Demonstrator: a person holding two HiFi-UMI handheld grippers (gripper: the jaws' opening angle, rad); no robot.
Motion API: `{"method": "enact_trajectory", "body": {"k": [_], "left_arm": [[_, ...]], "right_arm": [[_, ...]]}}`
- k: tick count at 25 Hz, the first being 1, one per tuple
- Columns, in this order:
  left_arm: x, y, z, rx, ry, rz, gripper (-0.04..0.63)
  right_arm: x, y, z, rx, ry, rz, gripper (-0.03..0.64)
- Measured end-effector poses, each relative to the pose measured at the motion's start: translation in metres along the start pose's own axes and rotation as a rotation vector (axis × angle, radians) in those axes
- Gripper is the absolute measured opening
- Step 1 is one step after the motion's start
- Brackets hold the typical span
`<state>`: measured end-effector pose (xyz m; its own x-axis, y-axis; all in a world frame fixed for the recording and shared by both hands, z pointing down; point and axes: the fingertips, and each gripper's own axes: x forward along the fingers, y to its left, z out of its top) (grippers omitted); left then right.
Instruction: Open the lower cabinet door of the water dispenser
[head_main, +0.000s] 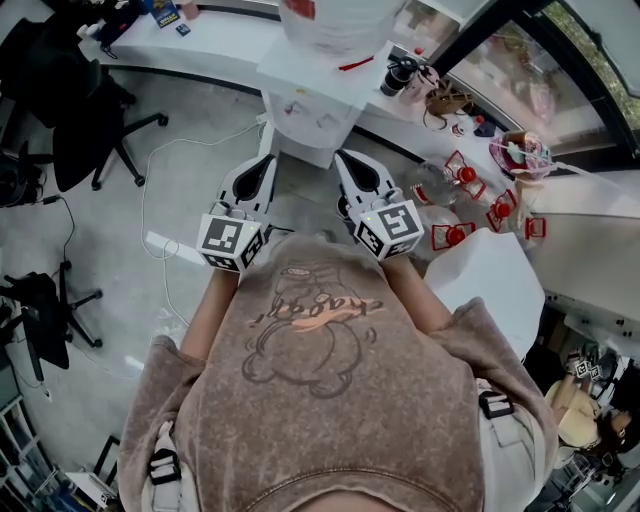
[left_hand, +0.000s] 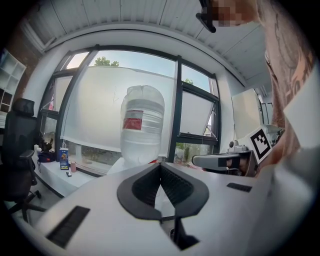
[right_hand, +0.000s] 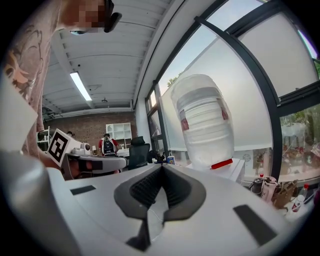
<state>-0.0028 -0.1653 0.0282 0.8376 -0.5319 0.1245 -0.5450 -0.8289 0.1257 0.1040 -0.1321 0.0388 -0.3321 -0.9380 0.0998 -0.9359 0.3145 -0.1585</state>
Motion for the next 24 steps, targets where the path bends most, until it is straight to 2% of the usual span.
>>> {"method": "enact_trajectory", "body": {"k": [24], "left_arm": [[0.007,0.008,0.004,-0.077,-0.02,0.039,0.014]], "right_arm": [[-0.003,-0.01,0.001,-0.037,-0.003,-0.025,0.005]]}}
